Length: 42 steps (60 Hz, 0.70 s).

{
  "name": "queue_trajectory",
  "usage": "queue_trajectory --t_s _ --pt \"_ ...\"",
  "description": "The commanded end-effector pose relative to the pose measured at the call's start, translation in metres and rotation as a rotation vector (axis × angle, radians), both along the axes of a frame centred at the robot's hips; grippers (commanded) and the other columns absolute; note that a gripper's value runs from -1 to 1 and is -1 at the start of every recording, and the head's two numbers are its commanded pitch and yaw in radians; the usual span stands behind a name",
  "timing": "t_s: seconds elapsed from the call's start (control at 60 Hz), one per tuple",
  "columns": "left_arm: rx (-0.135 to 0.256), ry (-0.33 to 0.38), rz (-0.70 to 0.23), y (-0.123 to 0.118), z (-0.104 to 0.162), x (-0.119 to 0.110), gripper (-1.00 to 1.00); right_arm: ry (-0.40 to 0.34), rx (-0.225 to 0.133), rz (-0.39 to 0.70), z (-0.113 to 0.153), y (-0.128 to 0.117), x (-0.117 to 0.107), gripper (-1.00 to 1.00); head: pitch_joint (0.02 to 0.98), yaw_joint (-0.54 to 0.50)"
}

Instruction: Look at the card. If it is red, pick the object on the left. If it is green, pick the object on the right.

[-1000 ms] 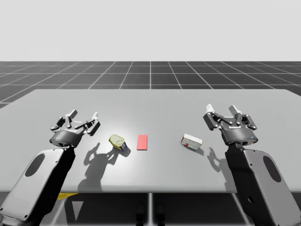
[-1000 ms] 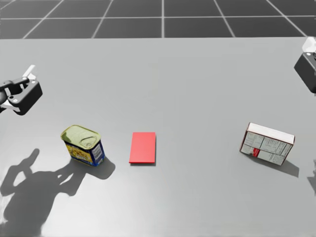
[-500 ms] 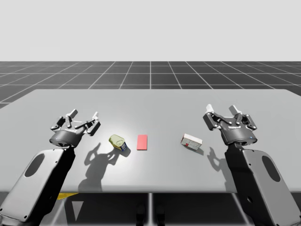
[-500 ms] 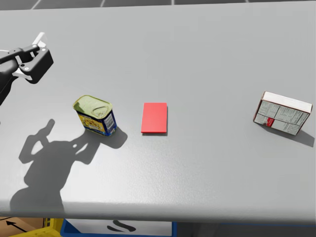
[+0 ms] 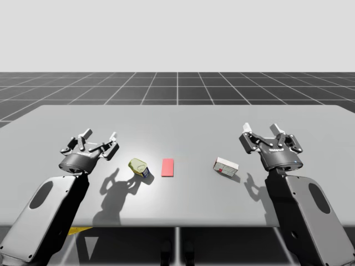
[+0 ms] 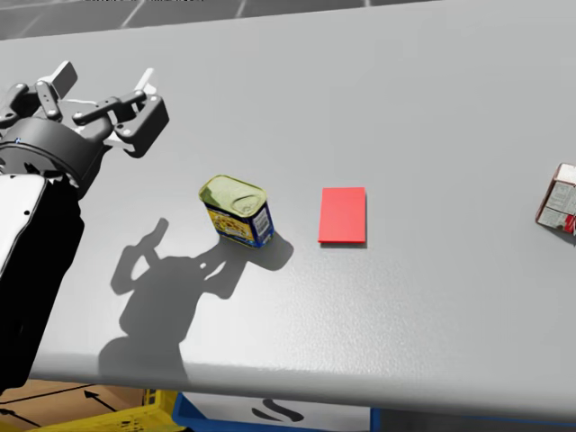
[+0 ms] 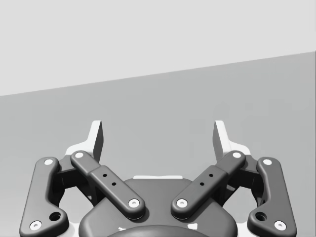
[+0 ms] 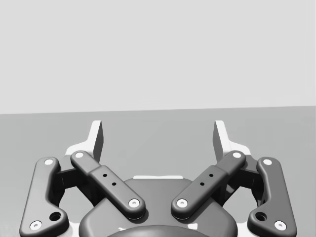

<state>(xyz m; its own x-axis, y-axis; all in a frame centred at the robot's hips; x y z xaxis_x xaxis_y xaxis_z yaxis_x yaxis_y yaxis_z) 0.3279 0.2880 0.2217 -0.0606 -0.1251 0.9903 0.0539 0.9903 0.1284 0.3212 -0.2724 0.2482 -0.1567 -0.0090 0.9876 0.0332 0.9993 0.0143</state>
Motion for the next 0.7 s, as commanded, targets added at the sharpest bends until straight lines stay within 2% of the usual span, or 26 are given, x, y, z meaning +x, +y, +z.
queue_trajectory --t_s 0.017,0.117,0.267,0.533,0.583,0.7 --pt "-0.001 0.001 -0.003 0.0 0.0 0.0 -1.0 0.0 -0.003 0.001 -0.001 0.0 0.001 -1.0 0.868 0.24" --pt "-0.006 0.0 -0.006 -0.001 0.0 -0.001 -1.0 0.001 -0.006 0.001 -0.001 0.0 0.001 -1.0 0.868 0.28" --pt "-0.025 0.0 -0.017 -0.002 0.001 -0.002 -1.0 0.0 -0.01 0.0 -0.002 0.0 0.001 -1.0 0.864 0.29" --pt "-0.132 0.021 -0.109 -0.021 0.016 -0.016 -1.0 0.001 -0.015 0.0 -0.002 0.0 0.001 -1.0 0.856 0.29" --pt "-0.171 0.04 -0.171 -0.028 0.024 -0.027 -1.0 0.005 -0.014 -0.001 -0.003 0.0 0.002 -1.0 0.858 0.29" --pt "-0.179 0.087 -0.259 -0.035 0.027 -0.043 -1.0 0.009 -0.014 -0.002 -0.004 0.001 0.002 -1.0 0.863 0.3"
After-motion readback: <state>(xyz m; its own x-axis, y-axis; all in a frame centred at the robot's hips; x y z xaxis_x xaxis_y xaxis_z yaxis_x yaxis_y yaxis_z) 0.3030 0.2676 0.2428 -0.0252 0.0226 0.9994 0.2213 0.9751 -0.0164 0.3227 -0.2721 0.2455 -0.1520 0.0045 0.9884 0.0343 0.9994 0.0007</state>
